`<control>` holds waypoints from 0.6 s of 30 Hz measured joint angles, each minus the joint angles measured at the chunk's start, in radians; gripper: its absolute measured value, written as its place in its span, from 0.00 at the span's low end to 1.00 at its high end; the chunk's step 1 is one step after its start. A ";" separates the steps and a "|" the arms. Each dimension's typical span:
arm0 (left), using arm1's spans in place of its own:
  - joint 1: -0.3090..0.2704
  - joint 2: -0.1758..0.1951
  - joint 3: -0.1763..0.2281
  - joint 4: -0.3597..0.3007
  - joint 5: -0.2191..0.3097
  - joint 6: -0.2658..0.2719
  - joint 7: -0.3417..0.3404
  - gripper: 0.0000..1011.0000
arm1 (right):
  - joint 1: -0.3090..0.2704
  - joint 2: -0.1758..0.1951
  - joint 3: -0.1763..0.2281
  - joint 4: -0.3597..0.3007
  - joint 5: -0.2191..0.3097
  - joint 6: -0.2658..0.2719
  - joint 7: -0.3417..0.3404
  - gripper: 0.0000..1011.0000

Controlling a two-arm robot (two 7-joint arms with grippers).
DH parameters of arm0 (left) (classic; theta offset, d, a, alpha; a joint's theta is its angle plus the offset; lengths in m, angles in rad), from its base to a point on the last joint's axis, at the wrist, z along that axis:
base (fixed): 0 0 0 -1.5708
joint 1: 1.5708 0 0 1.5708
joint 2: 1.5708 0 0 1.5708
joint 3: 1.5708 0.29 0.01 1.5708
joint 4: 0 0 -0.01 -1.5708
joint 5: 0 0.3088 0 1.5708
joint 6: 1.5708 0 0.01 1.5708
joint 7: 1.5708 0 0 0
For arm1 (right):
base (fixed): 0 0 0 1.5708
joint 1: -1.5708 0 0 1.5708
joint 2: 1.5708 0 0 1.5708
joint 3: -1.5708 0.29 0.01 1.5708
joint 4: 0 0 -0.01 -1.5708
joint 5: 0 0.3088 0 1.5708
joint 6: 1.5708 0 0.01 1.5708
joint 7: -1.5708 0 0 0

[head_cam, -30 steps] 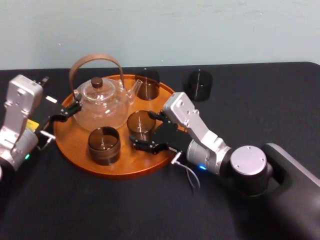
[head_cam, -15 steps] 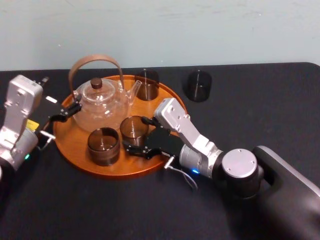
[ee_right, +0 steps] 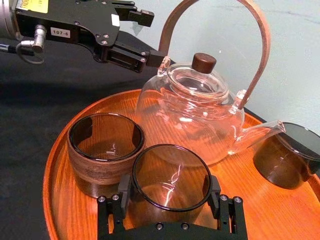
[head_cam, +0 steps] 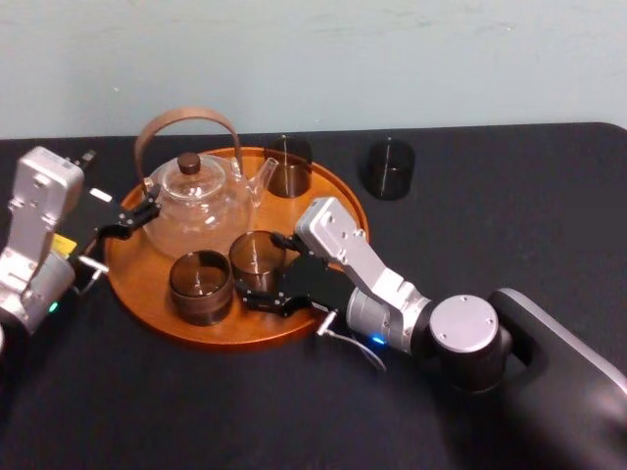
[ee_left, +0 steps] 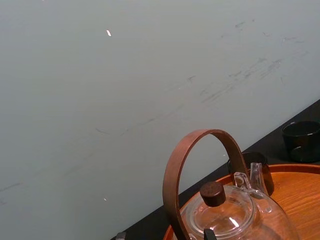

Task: Pick up the glass from the table and place it on the tray.

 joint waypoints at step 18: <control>0.000 0.000 0.000 0.000 0.000 0.000 0.000 1.00 | -0.054 0.036 0.013 -0.086 -0.006 0.030 -0.013 0.92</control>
